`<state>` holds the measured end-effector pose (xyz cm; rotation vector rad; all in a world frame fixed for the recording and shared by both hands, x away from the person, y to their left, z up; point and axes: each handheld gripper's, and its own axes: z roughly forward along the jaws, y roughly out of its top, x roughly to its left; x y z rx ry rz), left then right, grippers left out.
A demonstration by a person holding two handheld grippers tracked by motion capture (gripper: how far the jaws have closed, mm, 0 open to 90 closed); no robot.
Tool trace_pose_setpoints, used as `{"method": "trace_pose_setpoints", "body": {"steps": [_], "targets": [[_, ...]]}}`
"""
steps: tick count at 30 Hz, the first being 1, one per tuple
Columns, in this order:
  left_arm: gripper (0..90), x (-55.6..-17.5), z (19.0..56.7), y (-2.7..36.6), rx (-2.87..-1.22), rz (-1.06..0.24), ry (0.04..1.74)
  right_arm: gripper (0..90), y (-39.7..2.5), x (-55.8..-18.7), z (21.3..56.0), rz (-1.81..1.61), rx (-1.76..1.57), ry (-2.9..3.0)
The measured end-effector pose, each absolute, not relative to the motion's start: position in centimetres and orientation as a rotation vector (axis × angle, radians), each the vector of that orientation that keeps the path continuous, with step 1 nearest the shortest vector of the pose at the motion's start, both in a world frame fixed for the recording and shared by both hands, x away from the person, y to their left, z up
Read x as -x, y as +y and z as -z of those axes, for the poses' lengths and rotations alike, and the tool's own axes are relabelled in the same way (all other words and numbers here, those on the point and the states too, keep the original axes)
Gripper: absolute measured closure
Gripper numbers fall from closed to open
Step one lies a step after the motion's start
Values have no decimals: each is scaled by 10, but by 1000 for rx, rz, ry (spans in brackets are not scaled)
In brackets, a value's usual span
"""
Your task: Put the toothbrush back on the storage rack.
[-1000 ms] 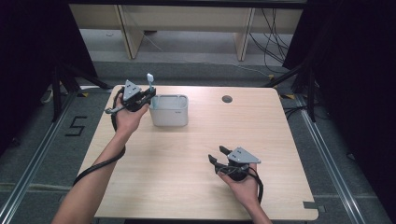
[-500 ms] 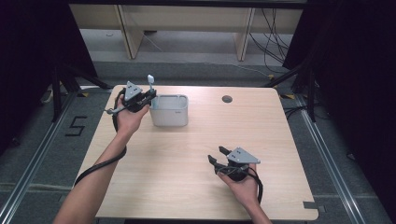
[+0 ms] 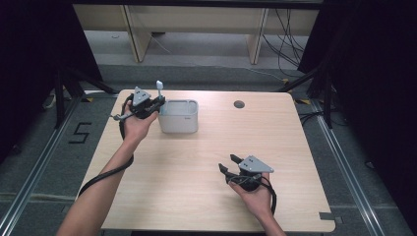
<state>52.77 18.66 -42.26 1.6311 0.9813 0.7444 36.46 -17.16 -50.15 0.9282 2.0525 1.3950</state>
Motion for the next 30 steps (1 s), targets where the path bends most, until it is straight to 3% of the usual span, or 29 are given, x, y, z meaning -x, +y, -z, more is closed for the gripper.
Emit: {"method": "trace_pose_setpoints", "body": {"steps": [30], "targets": [[828, -531, 435, 188, -1672, -687, 1030, 433, -170, -364, 502, -1397, -935, 2061]]}}
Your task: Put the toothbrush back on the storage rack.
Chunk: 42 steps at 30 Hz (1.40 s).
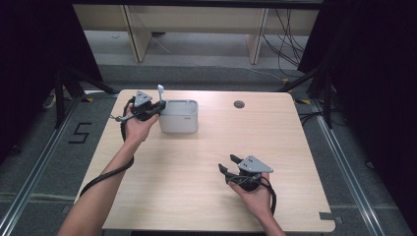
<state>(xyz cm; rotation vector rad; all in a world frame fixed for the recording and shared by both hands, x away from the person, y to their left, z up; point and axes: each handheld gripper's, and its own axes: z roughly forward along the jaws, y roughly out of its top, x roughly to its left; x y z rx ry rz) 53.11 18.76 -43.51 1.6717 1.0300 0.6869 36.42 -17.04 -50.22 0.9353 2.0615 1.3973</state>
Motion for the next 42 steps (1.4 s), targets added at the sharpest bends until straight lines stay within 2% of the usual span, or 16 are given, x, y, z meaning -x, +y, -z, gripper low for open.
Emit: {"method": "trace_pose_setpoints", "body": {"steps": [32, 38, 42], "targets": [[818, -533, 444, 190, -1695, -648, 1081, 433, -171, -364, 502, -1401, -931, 2060], [764, -531, 443, 191, -1683, -634, 1089, 433, -170, -365, 502, -1401, -926, 2051], [658, -526, 442, 193, -1682, -639, 1083, 433, -171, -365, 502, -1391, -919, 2050]]}}
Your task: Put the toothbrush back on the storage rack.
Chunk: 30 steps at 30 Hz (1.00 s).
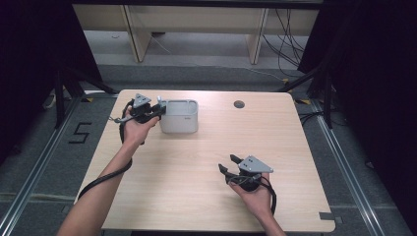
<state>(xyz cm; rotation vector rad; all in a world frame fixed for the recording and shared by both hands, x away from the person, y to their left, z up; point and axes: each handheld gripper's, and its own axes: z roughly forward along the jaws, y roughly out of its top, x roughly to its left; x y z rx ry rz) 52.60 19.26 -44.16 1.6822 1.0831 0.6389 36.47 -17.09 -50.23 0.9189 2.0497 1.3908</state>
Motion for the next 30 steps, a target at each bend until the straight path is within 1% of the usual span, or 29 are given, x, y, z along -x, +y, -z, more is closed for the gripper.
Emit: {"method": "trace_pose_setpoints", "body": {"steps": [3, 6, 11, 16, 20, 23, 25, 30], "targets": [[555, -522, 439, 194, -1671, -647, 1081, 433, -171, -364, 502, -1387, -919, 2061], [480, -517, 437, 196, -1649, -649, 1096, 433, -171, -364, 502, -1388, -931, 2069], [411, -511, 437, 196, -1642, -655, 1104, 433, -170, -364, 503, -1400, -940, 2064], [382, -503, 438, 199, -1627, -669, 1115, 433, -170, -364, 503, -1402, -940, 2053], [377, -492, 437, 203, -1633, -688, 1103, 433, -170, -363, 502, -1406, -958, 2055], [373, -483, 440, 206, -1628, -688, 1096, 433, -172, -364, 502, -1400, -927, 2065], [372, -477, 441, 208, -1623, -690, 1102, 433, -169, -361, 502, -1408, -1000, 2073], [371, -463, 443, 213, -1618, -685, 1099, 433, -169, -362, 503, -1424, -986, 2067]]}}
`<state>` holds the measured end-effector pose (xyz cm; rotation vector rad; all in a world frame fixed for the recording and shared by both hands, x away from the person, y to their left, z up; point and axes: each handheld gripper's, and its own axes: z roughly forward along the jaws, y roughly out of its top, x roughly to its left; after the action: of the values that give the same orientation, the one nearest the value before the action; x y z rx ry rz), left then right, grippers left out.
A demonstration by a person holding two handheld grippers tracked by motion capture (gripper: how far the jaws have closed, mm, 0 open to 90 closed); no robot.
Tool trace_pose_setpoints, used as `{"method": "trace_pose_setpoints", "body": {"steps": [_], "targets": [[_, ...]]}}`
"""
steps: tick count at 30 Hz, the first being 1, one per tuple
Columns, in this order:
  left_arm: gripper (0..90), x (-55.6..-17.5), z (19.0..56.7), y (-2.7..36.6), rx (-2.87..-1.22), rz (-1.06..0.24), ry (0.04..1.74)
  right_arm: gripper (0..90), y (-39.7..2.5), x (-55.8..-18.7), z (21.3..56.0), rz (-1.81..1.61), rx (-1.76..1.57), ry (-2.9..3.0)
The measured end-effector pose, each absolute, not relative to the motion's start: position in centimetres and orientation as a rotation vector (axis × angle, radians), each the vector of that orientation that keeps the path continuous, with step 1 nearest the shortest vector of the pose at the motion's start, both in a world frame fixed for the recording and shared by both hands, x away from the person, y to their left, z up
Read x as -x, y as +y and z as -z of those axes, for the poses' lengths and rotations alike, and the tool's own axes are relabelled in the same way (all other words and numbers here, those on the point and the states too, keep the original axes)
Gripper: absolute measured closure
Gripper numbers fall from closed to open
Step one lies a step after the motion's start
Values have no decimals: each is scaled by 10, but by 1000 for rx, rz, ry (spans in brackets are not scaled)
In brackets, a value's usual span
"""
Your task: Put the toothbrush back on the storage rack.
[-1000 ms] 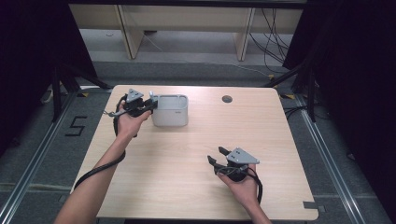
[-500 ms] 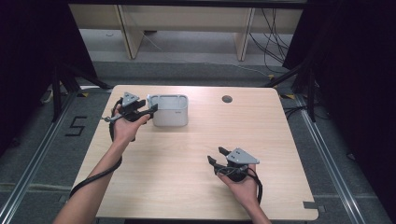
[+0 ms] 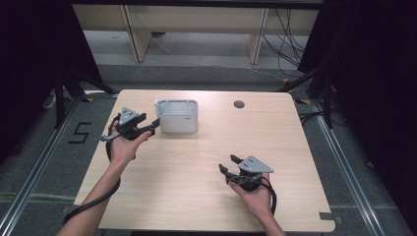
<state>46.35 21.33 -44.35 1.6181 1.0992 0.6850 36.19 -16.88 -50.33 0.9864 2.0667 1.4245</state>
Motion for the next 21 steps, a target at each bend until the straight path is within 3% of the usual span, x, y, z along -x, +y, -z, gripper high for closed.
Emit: {"method": "trace_pose_setpoints", "body": {"steps": [21], "targets": [[347, -401, 474, 225, -1610, -692, 1082, 432, -170, -363, 503, -1413, -957, 2089]]}}
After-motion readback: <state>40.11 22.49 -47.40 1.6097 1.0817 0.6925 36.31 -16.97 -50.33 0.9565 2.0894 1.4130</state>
